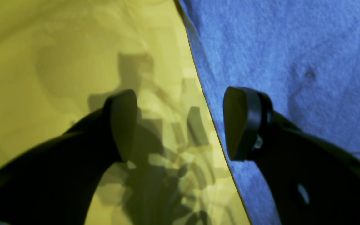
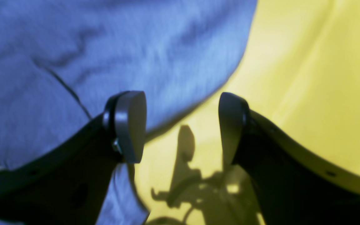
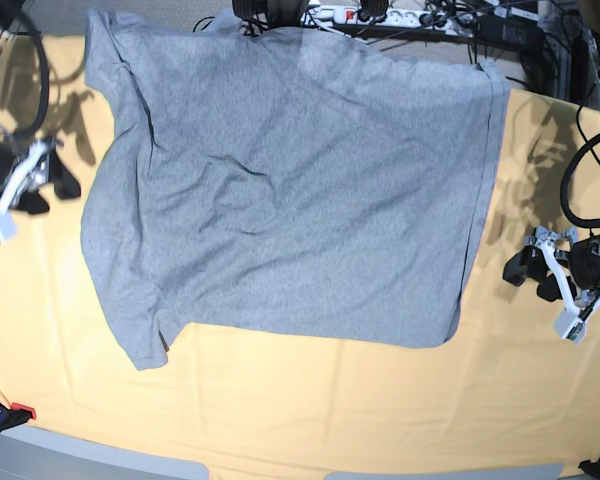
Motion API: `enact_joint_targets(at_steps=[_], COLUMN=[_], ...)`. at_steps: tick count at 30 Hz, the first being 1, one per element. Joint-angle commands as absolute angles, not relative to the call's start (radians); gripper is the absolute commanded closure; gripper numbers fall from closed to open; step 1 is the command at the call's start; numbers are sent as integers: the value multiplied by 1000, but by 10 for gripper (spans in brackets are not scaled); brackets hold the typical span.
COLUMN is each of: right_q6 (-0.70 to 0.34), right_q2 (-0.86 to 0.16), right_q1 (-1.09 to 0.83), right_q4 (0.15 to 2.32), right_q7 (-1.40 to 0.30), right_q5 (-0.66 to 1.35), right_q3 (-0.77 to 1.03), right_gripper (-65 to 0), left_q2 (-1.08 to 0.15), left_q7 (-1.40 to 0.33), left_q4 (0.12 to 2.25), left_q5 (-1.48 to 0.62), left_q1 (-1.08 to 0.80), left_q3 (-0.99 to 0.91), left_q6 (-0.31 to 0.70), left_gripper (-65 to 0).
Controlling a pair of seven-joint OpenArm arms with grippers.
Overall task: Layout the t-shirt on the table in an organized manner, then fold the t-shirt properly
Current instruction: 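Move the right gripper back to the shirt edge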
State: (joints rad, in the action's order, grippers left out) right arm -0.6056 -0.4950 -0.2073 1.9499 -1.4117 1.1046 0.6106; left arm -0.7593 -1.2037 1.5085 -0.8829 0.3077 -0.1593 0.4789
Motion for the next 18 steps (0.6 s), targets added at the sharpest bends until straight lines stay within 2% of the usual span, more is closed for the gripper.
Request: enact_joint_targets(at_steps=[1, 7, 8, 10, 13, 18], right_q6=[-599, -550, -550, -554, -607, -629], right_q2=[-495, -341, -317, -280, -243, -210], right_q1=[-230, -344, -351, -355, -355, -355], right_q4=[1966, 1961, 1961, 1961, 1961, 1961], right_q7=[-1396, -1355, -1332, -1291, -1242, -1174], right_q5=[1101, 932, 902, 843, 776, 704], right_q3=[630, 643, 643, 643, 643, 641], right_gripper=[-373, -372, -355, -237, 0, 0], left_q2=[-781, -781, -781, -781, -781, -781], left_q7=[-1184, -1185, -1185, -1185, -1186, -1186], left_q4=[1520, 1520, 1520, 1520, 1520, 1520], left_q5=[-895, -897, -900, -899, -896, -895], left_q1=[330, 330, 330, 330, 330, 330], left_q3=[-173, -173, -173, -173, -173, -173], left_q6=[479, 479, 479, 479, 479, 479], left_gripper=[-433, -433, -433, -433, -433, -433])
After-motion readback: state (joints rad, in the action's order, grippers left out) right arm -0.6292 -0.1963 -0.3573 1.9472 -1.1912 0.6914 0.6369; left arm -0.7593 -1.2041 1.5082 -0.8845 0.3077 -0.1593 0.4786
